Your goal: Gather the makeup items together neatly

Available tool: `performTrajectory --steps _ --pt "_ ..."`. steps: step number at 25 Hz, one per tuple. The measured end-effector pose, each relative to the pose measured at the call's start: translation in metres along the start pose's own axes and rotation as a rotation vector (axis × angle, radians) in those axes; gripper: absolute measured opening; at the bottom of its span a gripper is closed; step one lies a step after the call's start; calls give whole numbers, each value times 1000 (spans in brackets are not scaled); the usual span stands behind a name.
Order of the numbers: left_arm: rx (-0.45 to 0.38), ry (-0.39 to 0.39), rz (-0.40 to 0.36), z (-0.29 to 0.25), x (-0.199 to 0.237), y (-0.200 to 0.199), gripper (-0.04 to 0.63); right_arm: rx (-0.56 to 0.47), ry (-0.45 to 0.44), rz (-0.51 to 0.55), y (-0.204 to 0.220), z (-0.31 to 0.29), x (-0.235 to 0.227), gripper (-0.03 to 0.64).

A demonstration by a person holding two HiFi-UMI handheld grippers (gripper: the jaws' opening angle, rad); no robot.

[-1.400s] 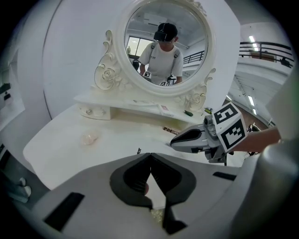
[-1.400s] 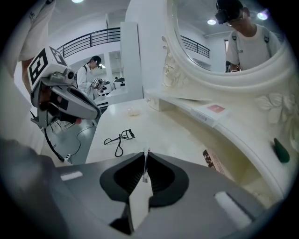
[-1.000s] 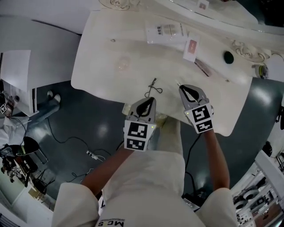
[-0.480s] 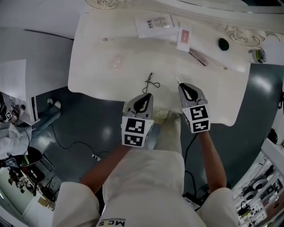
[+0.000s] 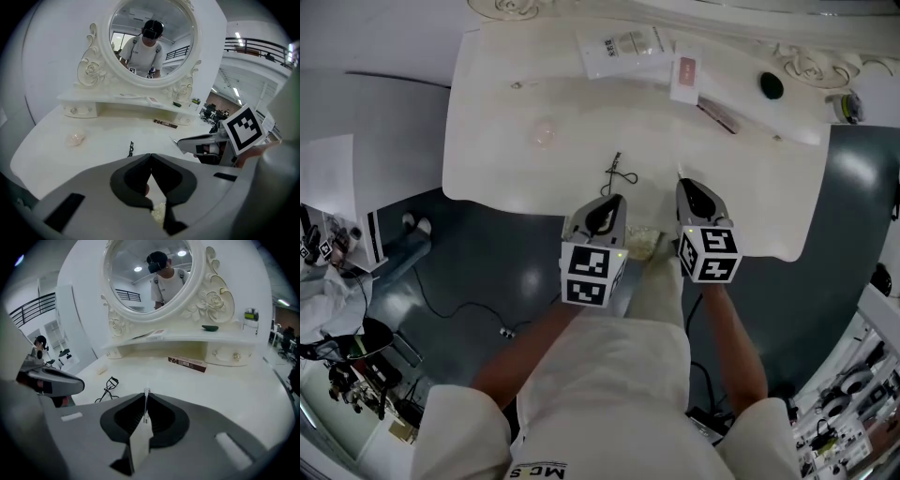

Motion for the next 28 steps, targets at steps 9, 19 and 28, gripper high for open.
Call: performTrajectory --steps 9,19,28 --pt "40 0 30 -19 2 8 9 -24 59 -237 14 -6 0 26" --pt "41 -5 33 -23 9 8 9 -20 111 -361 27 -15 2 26" --pt "38 -15 40 -16 14 15 9 -30 115 -413 31 -21 8 29"
Point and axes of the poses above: the fingertips, and each gripper's own axes: z backward along the fingers, x to its left, y out of its underside, the point moved 10 cm from there along z, backward along the fingers, and after that the axes turned 11 degrees about -z, right-handed, at the moved point
